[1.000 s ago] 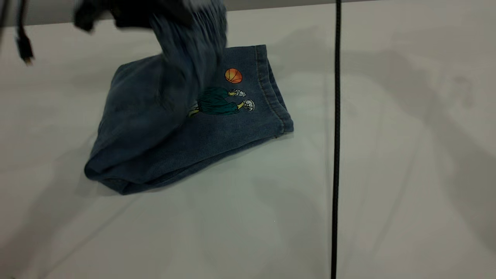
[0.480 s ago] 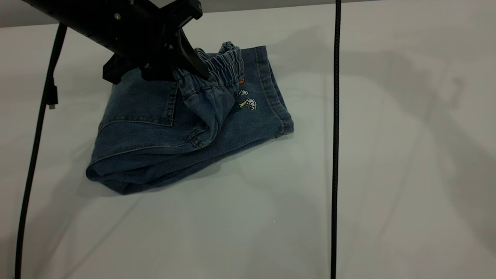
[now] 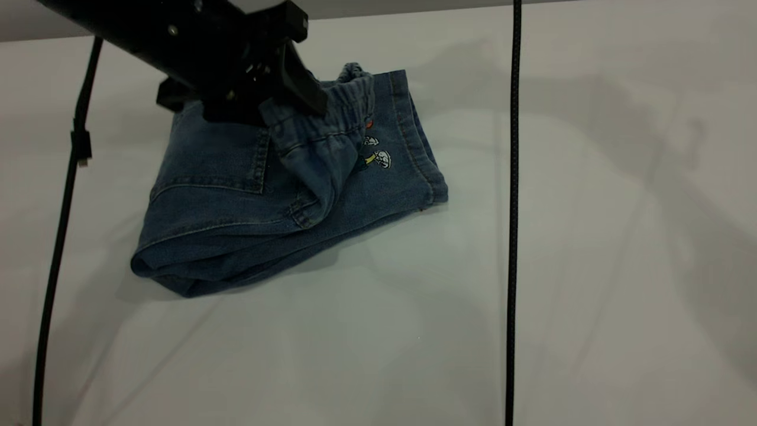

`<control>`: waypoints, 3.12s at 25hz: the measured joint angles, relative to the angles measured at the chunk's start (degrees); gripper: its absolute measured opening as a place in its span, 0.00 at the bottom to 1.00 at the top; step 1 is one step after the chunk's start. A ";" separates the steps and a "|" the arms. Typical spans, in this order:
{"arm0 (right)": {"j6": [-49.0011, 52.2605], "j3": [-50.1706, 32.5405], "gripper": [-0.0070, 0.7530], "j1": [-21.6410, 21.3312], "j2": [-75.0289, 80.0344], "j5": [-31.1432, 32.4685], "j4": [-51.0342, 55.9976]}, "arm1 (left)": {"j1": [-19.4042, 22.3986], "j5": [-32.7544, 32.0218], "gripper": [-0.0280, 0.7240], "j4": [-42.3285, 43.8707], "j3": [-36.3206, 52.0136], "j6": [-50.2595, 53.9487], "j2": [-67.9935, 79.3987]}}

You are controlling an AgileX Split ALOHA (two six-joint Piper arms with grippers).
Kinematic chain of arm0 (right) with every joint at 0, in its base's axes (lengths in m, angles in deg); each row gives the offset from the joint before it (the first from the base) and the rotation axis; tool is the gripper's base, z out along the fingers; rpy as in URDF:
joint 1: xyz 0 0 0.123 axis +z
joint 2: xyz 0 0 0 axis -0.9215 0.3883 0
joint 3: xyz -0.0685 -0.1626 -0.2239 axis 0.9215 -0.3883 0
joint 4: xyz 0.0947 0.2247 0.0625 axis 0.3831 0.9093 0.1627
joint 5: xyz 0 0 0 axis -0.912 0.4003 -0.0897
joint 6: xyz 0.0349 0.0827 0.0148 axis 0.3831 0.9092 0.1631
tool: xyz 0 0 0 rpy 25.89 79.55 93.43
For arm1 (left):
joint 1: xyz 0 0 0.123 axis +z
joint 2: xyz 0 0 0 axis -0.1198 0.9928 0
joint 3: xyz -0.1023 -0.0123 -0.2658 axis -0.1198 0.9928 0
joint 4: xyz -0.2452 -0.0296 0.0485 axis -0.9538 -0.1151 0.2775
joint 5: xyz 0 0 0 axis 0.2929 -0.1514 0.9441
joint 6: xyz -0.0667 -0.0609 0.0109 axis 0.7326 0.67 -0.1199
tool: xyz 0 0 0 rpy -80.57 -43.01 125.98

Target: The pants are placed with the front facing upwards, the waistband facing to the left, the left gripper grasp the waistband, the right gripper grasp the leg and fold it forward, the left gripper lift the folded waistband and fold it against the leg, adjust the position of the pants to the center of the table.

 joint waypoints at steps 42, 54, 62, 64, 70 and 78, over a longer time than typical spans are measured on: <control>6.35 -14.86 0.64 30.52 9.69 -0.82 -40.92 | 5.28 -0.54 0.75 7.85 0.00 -7.13 -55.65; 6.30 -14.76 0.64 31.58 14.82 -11.61 -47.18 | 5.28 -3.04 0.73 7.90 0.00 -7.52 -55.65; 7.36 -14.81 0.64 31.52 18.78 -11.25 -47.23 | 5.28 -3.10 0.73 7.90 0.00 -7.52 -55.65; 8.31 -14.81 0.64 31.52 18.84 -10.36 -47.42 | 5.28 -3.22 0.73 7.90 0.00 -7.46 -55.65; 14.22 -14.75 0.64 31.46 18.84 -3.99 -49.44 | 5.28 -3.47 0.73 7.90 0.00 -7.46 -55.65; 27.63 -14.75 0.64 31.46 18.84 0.42 -53.55 | 5.18 -3.67 0.73 7.79 0.00 -7.46 -55.83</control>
